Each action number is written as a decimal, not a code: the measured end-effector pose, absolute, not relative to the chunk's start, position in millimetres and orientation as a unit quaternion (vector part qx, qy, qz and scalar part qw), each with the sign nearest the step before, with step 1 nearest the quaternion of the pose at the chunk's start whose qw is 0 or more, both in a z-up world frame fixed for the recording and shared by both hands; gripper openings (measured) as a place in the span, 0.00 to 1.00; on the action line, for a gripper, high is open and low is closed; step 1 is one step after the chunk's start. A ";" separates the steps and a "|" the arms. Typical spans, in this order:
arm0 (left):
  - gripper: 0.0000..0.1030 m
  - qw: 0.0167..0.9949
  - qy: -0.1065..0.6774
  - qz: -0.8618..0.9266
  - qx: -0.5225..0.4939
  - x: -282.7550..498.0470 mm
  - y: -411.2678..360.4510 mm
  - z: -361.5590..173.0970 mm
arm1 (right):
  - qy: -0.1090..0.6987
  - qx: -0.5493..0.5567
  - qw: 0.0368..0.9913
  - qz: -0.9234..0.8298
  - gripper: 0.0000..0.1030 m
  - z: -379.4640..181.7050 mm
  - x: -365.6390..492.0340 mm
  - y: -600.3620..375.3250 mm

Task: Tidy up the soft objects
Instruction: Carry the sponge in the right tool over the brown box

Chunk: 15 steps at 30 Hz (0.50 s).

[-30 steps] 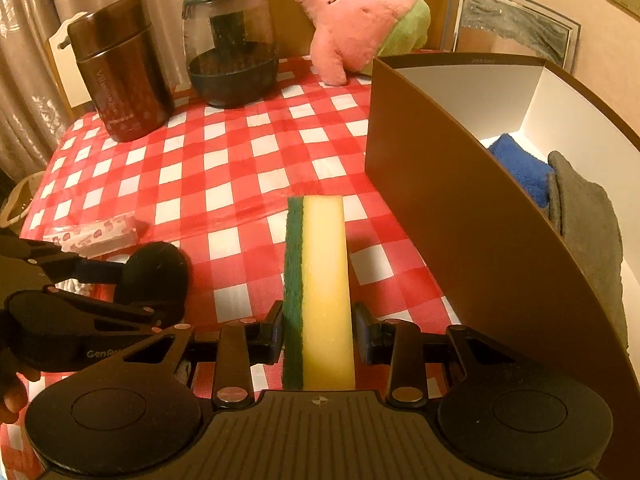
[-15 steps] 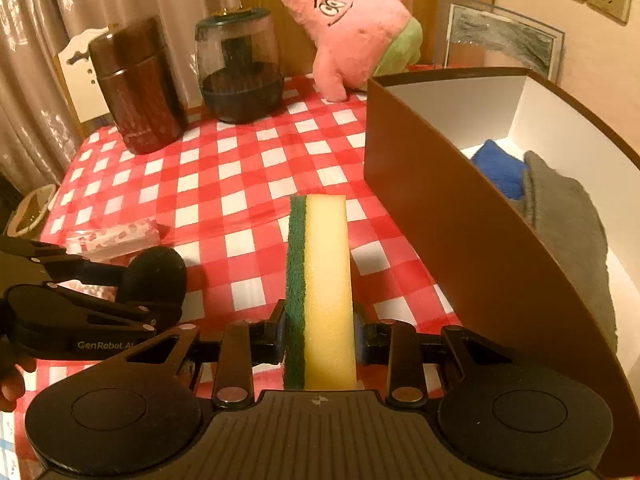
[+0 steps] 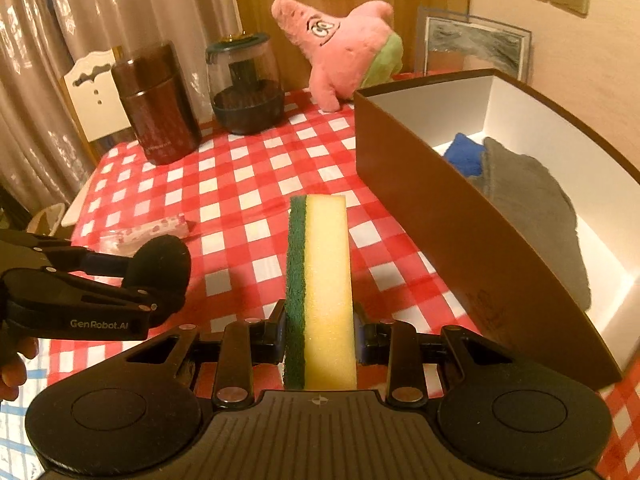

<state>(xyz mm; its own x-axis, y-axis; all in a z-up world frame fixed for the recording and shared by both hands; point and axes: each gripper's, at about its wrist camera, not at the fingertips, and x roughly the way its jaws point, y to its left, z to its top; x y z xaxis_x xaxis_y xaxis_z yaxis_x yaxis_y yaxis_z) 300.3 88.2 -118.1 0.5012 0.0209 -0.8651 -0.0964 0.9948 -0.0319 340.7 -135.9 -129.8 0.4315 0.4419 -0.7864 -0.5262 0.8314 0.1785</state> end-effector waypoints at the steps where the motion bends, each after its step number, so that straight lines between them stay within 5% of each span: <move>1: 0.60 0.867 0.496 0.029 -0.037 298.2 83.8 -115.2 | 0.448 -0.046 0.846 0.285 0.31 -127.4 336.7 -139.8; 15: 0.60 0.889 0.455 -0.053 -0.011 282.6 18.6 -63.6 | 0.417 -0.021 0.875 0.245 0.31 -78.4 290.1 -205.9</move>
